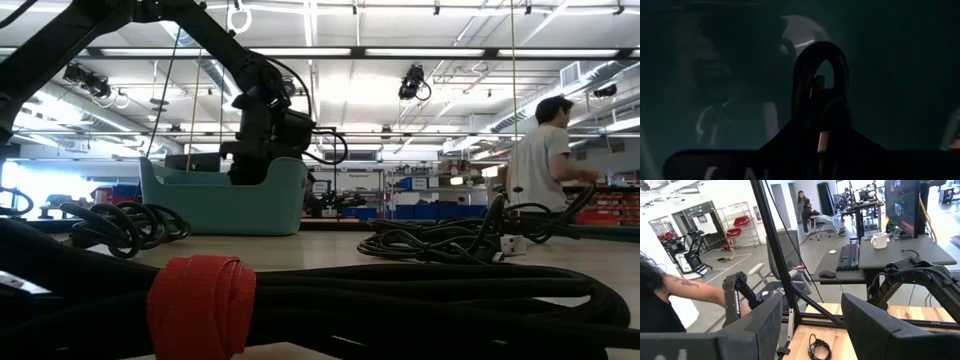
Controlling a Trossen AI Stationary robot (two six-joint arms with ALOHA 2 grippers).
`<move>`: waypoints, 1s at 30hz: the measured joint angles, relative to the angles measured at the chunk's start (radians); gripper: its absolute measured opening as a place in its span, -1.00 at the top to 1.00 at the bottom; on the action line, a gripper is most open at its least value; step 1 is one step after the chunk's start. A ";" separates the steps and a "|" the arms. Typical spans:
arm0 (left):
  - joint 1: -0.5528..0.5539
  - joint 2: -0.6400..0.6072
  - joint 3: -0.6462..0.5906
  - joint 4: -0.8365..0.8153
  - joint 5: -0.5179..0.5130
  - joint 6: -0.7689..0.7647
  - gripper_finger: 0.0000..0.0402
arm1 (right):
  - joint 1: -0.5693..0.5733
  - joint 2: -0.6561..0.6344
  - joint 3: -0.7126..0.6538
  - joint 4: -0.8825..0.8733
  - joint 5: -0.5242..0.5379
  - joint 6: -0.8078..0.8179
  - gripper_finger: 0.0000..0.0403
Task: Pick and place USB-C Cables
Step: Put the black charger cable into the green bin
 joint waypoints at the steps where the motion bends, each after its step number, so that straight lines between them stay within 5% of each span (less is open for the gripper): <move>1: 0.000 0.000 0.000 -0.005 0.017 0.000 0.75 | 0.000 0.000 0.000 0.000 -0.001 0.000 -0.04; 9: -0.004 0.000 0.000 -0.010 0.032 -0.004 0.39 | 0.000 0.000 0.000 0.000 -0.018 0.000 -0.04; 30: 0.013 -0.004 0.130 -0.093 0.050 -0.135 0.40 | 0.000 0.000 0.000 0.000 -0.051 0.007 -0.04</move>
